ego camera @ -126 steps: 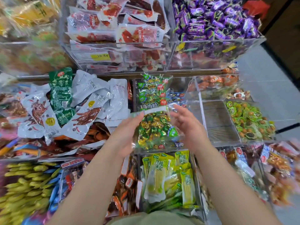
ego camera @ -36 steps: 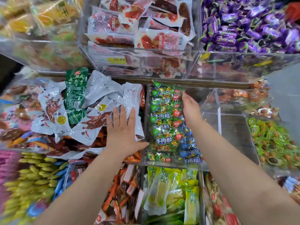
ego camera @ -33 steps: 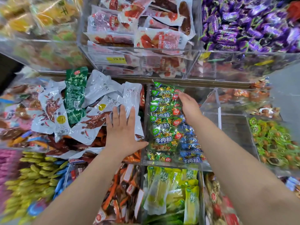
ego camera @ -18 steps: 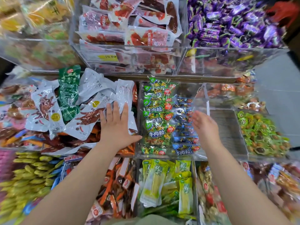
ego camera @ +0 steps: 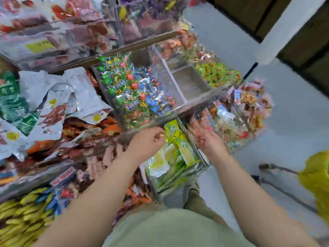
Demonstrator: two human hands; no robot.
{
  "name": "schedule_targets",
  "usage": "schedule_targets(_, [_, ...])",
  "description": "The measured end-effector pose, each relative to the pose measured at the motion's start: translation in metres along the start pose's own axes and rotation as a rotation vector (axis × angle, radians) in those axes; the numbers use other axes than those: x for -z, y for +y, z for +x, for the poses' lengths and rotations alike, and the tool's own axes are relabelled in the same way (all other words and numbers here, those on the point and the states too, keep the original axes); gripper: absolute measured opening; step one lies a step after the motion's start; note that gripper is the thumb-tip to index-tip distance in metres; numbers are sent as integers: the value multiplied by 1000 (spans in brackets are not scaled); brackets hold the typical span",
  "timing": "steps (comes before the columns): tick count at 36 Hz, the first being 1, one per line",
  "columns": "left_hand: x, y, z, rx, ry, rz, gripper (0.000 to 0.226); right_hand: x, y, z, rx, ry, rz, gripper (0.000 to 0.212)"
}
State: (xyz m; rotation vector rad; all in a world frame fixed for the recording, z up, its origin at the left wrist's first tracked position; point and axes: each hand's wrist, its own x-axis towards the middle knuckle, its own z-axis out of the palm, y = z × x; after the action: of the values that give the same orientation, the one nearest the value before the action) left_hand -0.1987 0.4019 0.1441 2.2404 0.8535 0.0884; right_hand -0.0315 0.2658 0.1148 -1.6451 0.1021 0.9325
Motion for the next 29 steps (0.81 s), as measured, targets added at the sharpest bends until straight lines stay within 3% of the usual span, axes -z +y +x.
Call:
schedule_targets(3, [-47,1,-10,49,-192,-12,18,42,46,-26,-123,120,-23,27])
schedule_targets(8, [-115,4,-30,210,-485,-61,20,115,130,-74,-359,274,125,16])
schedule_targets(10, [-142,12,-42,217,-589,1,17,144,161,-95,-441,332,184,8])
schedule_targets(16, [-224,45,-74,168,-817,145,22,227,246,-162,-628,514,343,12])
schedule_targets(22, [-287,90,-90,188,-935,244,25,300,293,-200,-732,600,488,17])
schedule_targets(24, [-305,105,-89,204,-944,239,24,329,297,-200,-718,623,509,12])
schedule_targets(29, [-345,140,-80,241,-898,173,23,405,289,-191,-622,659,490,30])
